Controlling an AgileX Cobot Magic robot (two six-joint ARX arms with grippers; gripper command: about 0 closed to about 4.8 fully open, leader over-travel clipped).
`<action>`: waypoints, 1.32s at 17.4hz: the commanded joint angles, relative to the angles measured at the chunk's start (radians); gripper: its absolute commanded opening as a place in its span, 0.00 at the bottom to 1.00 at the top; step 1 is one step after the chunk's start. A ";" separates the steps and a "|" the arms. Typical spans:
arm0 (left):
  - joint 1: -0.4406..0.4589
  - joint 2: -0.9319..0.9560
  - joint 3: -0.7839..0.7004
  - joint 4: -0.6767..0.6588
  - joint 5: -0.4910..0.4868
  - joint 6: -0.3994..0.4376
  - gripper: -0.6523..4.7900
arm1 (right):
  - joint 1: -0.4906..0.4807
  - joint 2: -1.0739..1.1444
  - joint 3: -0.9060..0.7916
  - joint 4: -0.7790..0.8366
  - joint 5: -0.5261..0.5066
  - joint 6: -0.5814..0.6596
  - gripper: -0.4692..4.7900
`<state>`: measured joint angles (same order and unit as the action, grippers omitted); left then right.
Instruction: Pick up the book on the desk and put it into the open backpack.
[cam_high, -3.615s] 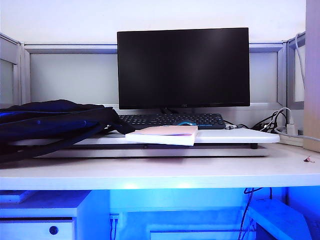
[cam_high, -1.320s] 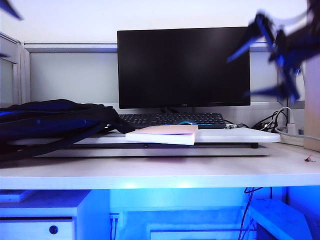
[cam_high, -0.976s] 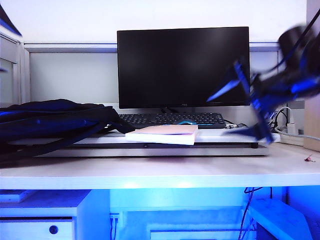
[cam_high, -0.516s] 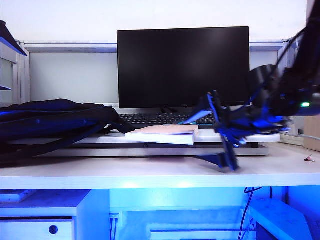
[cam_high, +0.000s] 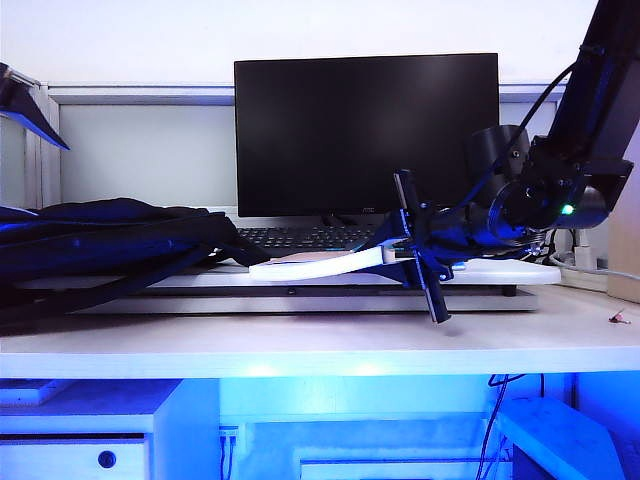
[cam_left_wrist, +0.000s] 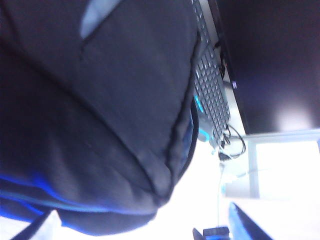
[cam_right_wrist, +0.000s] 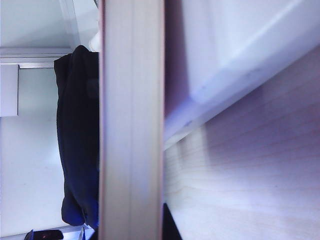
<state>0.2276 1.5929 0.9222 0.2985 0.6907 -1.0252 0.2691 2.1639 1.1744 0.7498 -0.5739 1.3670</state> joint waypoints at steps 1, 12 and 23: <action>-0.042 0.003 0.004 0.018 0.002 0.004 1.00 | 0.000 -0.007 0.003 0.033 0.018 -0.013 0.07; -0.061 0.210 0.036 0.240 -0.116 -0.077 0.84 | 0.000 -0.007 0.003 0.090 -0.012 -0.005 0.07; -0.132 0.290 0.137 0.655 0.042 -0.163 0.11 | 0.013 -0.048 0.019 0.381 -0.036 0.079 0.07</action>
<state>0.1085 1.8950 1.0492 0.8669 0.6216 -1.1912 0.2729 2.1361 1.1709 1.0416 -0.6014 1.4509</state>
